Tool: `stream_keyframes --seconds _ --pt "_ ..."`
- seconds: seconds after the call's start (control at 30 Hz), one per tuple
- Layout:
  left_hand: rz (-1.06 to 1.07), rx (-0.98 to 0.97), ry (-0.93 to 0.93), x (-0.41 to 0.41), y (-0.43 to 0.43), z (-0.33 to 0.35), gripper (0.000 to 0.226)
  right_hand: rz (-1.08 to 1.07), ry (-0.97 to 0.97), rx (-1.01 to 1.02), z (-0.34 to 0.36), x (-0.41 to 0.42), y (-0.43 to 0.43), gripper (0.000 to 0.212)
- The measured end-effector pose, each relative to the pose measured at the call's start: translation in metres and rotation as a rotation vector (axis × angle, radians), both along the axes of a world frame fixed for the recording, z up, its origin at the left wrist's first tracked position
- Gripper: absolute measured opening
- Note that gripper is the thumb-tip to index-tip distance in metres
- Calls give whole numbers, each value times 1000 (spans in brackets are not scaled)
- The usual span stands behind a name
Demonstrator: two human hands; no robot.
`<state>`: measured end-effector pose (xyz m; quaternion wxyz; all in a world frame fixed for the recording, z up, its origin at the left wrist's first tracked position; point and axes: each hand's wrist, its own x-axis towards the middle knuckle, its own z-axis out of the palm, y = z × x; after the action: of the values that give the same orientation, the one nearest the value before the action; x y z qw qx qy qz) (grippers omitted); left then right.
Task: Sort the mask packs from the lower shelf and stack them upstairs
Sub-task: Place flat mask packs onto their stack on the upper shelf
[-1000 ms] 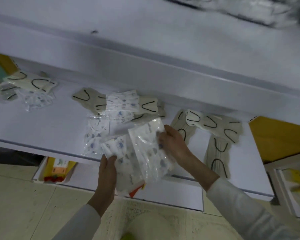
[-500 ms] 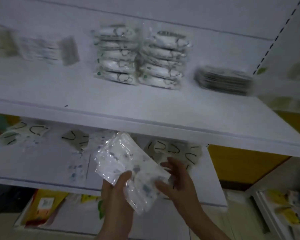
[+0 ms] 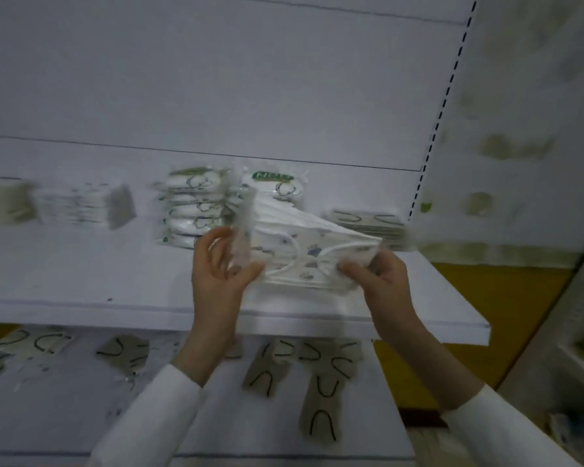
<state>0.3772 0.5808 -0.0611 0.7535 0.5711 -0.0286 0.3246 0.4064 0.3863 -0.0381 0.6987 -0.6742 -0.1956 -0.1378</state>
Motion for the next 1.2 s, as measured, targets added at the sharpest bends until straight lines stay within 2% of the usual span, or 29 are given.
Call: stream_keyframes --seconds 0.1,0.17,0.27,0.37,0.5,0.57,0.67,0.87,1.0,1.2 --pt "16 392 115 22 25 2 55 46 24 -118 4 25 7 29" --pt "-5 476 188 33 31 -3 43 70 74 -156 1 40 16 31" --pt "63 432 280 48 35 -22 38 63 167 -190 -14 61 29 29" --pt "145 455 408 56 37 -39 24 70 273 -210 -37 72 37 35" --pt "99 431 370 60 40 -36 24 16 326 -152 -47 77 40 35" --pt "89 412 327 60 41 -35 18 22 310 -136 -49 75 40 33" --pt "145 521 359 54 44 -42 9 50 257 -252 -55 68 36 22" --pt "251 659 353 44 57 -43 13 -94 27 -508 -55 71 9 10" --pt "331 672 380 33 72 -35 14 -58 -6 -442 -50 71 23 10" --pt "531 599 427 -23 130 -24 12 154 -44 -345 -39 61 99 15"
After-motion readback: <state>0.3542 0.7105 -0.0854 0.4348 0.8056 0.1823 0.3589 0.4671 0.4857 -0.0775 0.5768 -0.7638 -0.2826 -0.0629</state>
